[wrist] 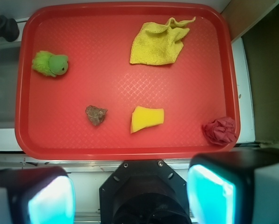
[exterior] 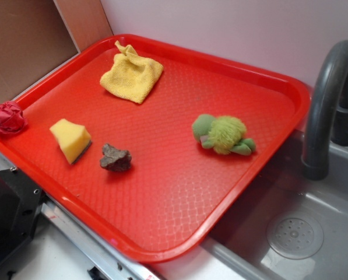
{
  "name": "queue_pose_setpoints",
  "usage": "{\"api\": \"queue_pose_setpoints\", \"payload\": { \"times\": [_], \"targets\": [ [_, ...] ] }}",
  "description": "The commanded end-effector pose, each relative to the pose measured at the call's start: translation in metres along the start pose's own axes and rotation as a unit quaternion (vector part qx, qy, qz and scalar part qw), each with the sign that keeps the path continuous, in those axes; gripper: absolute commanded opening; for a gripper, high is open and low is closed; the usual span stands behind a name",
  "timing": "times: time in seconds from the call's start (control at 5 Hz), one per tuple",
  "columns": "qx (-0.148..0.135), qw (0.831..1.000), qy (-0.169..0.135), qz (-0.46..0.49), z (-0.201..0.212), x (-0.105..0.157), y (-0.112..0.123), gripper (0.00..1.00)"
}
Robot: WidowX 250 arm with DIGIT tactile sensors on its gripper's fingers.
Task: Grab the green animal.
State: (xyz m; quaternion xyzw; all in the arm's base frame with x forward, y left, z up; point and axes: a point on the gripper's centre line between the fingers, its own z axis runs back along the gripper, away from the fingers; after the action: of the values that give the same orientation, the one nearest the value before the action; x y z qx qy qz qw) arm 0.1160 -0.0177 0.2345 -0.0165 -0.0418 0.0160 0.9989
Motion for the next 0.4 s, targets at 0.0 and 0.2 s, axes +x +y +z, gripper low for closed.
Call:
{"api": "queue_pose_setpoints", "payload": {
  "times": [0.0, 0.2],
  "targets": [
    [0.000, 1.000, 0.000, 0.000, 0.000, 0.000, 0.000, 1.00],
    [0.024, 0.999, -0.008, -0.035, -0.013, 0.019, -0.005, 1.00]
  ]
}}
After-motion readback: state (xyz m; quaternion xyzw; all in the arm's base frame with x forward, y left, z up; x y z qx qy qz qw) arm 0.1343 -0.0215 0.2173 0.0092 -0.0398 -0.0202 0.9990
